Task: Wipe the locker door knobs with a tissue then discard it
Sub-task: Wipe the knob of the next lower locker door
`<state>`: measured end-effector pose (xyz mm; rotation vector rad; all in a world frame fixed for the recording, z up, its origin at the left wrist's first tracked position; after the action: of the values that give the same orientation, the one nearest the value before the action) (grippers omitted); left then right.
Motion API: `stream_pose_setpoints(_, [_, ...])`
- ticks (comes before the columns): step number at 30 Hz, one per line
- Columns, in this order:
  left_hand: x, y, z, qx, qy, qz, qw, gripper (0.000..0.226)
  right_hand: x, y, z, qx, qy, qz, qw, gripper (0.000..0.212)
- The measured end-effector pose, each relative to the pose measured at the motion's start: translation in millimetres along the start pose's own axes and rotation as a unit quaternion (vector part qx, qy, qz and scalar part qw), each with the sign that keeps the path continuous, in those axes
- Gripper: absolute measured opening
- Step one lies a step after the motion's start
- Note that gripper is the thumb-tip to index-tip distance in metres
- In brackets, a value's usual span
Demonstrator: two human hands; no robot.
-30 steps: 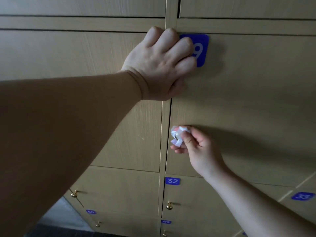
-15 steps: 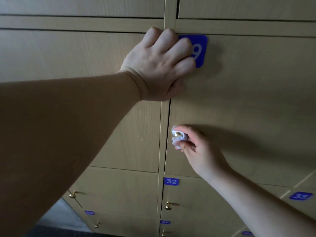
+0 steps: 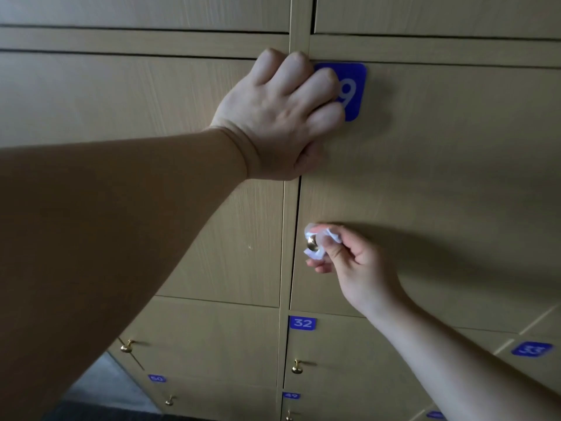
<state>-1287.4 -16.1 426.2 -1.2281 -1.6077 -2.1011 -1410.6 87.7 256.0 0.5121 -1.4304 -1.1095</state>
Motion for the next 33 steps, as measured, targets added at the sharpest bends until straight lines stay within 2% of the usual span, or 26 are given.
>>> stream_pose_setpoints(5, [0, -1, -1, -0.002, -0.005, 0.000, 1.000, 0.026, 0, 2, 11, -0.176, 0.043, 0.102, 0.978, 0.027])
stream_pose_setpoints(7, [0, 0, -1, 0.005, -0.008, 0.000, 1.000, 0.025, 3, 2, 6, -0.211, 0.063, 0.102, 0.970, 0.030])
stream_pose_setpoints(10, [0, 0, -1, 0.001, -0.008, -0.001, 1.000, 0.025, 6, -2, 0, -0.227, 0.050, 0.090, 0.968, 0.028])
stream_pose_setpoints(18, [3, 0, 3, -0.009, 0.000, 0.004, 1.000, 0.024, 8, -2, -7, -0.034, 0.002, -0.023, 0.999, 0.011])
stream_pose_setpoints(20, [2, 0, 3, -0.012, 0.000, 0.006, 1.000, 0.023, 6, -3, -8, 0.022, 0.004, -0.043, 0.999, 0.020])
stream_pose_setpoints(23, [2, 0, 3, -0.009, 0.000, 0.005, 1.000, 0.022, 2, -2, -8, 0.106, 0.000, -0.053, 0.993, 0.020])
stream_pose_setpoints(26, [1, 0, 2, -0.008, 0.002, 0.003, 1.000, 0.023, -4, -6, -1, 0.019, -0.002, 0.009, 1.000, 0.020])
stream_pose_setpoints(29, [1, 0, 2, -0.004, -0.001, 0.005, 1.000, 0.023, -5, -9, 5, -0.102, 0.025, 0.077, 0.991, 0.040])
stream_pose_setpoints(33, [1, -1, 2, -0.003, -0.009, 0.005, 1.000, 0.022, 3, -6, 2, -0.193, 0.068, 0.096, 0.974, 0.035])
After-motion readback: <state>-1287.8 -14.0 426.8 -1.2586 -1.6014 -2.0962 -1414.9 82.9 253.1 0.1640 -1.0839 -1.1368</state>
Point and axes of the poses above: each hand's wrist, its own x-axis towards the middle knuckle, its own z-axis out of the back of the hand, y = z × x, the point moved 3 cm from there along x, towards the middle knuckle, and after that the axes turned 8 degrees about z, right-handed, at the moved point
